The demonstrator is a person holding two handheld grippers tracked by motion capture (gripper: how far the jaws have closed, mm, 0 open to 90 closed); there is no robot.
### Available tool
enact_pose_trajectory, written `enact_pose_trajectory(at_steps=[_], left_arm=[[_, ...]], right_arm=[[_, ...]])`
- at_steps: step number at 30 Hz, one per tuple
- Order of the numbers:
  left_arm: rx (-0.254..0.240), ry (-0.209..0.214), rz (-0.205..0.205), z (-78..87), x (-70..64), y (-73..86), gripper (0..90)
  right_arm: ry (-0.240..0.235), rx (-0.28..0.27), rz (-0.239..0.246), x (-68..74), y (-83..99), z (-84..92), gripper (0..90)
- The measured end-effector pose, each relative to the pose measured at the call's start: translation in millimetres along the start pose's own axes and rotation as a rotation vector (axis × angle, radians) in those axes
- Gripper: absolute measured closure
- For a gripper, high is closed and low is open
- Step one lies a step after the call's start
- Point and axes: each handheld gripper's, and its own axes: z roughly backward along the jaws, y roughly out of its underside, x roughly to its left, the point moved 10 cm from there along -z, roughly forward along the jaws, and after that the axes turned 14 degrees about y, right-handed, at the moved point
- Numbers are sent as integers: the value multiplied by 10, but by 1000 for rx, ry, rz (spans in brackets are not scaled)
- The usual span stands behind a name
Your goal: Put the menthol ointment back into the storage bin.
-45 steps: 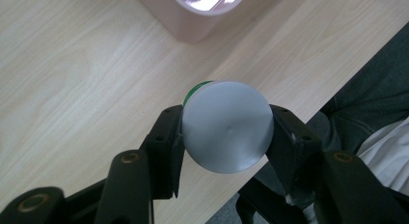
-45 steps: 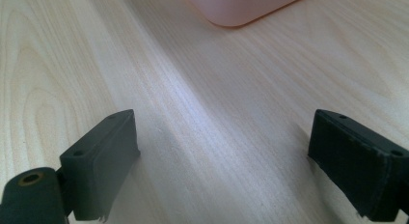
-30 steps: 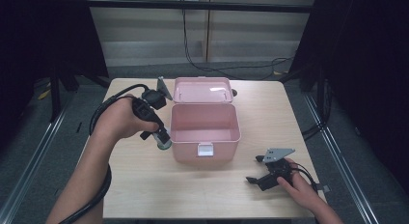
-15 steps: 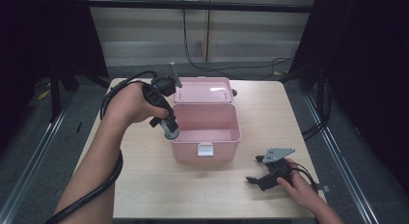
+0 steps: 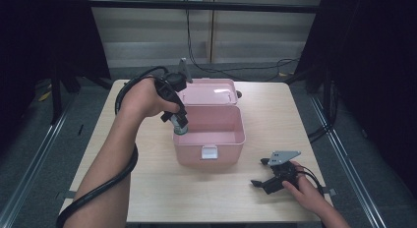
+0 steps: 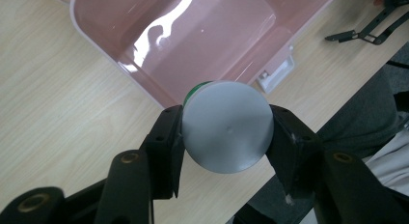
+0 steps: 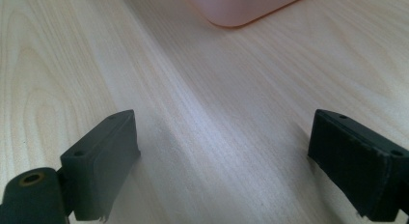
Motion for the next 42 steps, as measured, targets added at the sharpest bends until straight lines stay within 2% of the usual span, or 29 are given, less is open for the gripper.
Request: enact_pose_trajectory(at_steps=[8, 15, 24, 42], left_arm=[[-7, -8, -2, -55, 4, -158, 501], [8, -19, 2, -146, 49, -243, 501], [5, -12, 12, -279, 96, -363, 501], [14, -33, 18, -508, 212, -527, 502]], right_arm=[[-1, 0, 2, -1, 1, 0, 96], [-1, 0, 2, -1, 1, 0, 96], [-1, 0, 2, 0, 1, 0, 96], [-1, -2, 5, -2, 0, -2, 96]])
